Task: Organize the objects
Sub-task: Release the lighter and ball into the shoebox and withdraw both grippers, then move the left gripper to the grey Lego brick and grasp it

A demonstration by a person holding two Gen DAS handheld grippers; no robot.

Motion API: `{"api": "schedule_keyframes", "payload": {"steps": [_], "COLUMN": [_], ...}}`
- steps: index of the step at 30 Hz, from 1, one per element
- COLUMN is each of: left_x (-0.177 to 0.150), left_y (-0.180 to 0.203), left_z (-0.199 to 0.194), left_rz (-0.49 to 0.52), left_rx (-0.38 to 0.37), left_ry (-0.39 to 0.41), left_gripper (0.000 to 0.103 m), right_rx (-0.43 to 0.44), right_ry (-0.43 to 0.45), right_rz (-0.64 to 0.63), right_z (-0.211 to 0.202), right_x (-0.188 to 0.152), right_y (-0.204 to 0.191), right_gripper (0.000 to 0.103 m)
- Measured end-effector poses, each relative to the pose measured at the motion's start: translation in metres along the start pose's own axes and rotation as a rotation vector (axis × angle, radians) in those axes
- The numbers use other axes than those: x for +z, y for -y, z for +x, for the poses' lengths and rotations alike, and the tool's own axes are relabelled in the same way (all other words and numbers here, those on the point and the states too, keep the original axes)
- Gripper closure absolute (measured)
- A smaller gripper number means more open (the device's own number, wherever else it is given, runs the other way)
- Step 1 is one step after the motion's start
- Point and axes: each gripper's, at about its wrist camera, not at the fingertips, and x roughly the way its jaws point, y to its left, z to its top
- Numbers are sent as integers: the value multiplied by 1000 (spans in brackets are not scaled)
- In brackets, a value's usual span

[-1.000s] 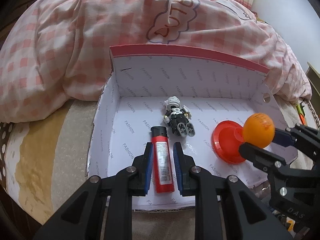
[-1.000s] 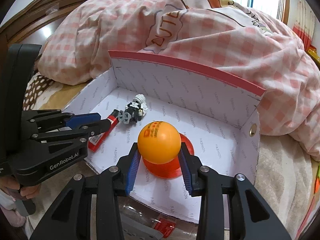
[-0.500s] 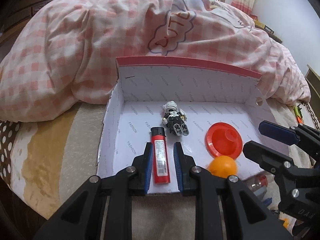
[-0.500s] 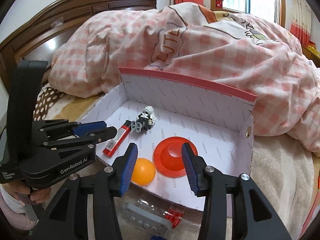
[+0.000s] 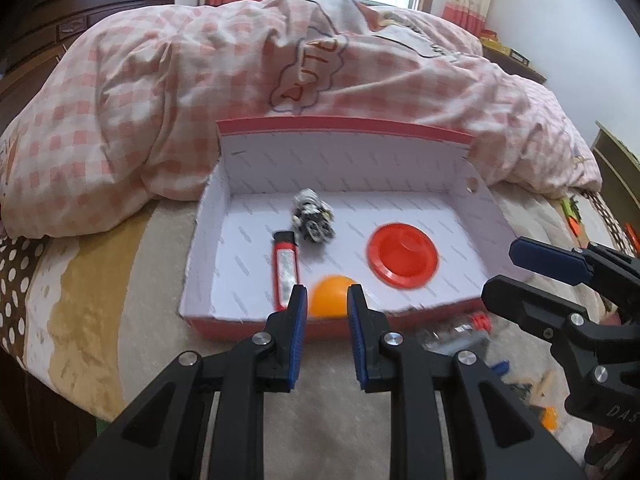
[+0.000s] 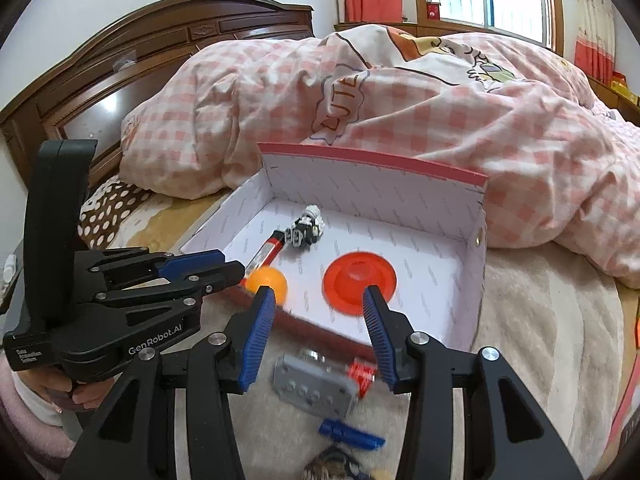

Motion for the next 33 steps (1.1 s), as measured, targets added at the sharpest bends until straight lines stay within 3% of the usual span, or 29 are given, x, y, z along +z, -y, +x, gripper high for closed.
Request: {"api": "schedule_keyframes", "payload": {"steps": [11,33], "left_x": [-23,-53], "left_y": [18,52], "left_z": [-13,-13], "left_rz": [33,105], "left_rx": [-48,-118], "left_ry": [-26,-79], "left_gripper": [83,83], "right_rx": [-12,-75], "right_ry": [-19,-63], "right_rz": [-1,65], "right_z": [-25,-35], "right_x": [-32,-84], "right_y": [3,36], "right_gripper": [56,56]}}
